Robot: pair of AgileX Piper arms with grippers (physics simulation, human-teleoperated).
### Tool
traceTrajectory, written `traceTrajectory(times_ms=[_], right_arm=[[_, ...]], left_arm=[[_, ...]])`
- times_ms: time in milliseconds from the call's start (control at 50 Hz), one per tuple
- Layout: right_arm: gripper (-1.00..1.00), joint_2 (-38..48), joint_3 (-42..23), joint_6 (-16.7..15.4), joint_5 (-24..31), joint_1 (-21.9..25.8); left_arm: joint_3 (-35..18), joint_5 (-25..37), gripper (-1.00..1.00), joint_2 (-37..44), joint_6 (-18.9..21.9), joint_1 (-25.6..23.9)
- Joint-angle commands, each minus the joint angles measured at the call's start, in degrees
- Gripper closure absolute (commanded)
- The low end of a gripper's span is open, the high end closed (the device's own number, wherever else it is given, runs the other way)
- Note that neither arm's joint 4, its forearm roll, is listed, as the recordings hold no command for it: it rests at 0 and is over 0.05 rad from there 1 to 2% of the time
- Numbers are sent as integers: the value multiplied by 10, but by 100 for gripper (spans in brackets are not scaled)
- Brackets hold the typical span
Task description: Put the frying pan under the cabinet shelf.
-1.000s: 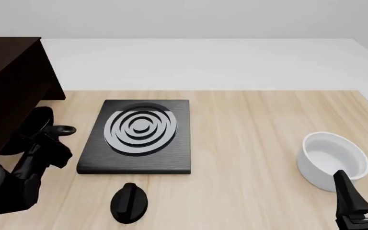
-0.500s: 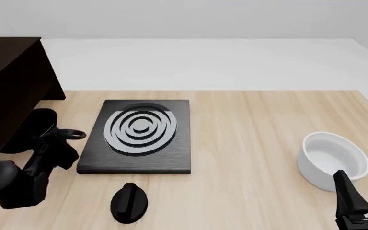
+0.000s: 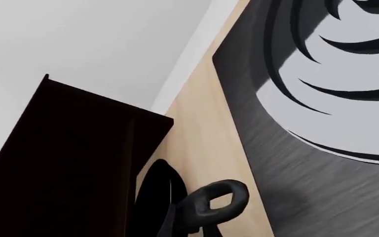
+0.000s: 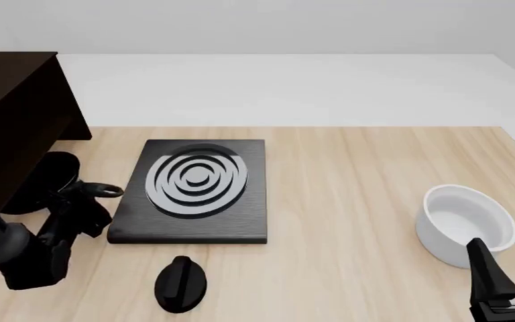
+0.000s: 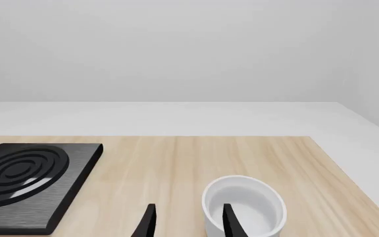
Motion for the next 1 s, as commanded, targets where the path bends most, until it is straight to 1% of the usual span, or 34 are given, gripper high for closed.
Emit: traceTrajectory(times_ms=[20, 340, 740, 1000], right_arm=[[-100, 0, 0, 0, 0, 0], [-100, 0, 0, 0, 0, 0], [-100, 0, 0, 0, 0, 0], [-100, 0, 0, 0, 0, 0]], left_arm=[[-1, 0, -100, 30, -1, 7], [24, 0, -100, -3, 2, 4], [73, 0, -100, -60, -1, -22], [91, 0, -100, -77, 1, -31]])
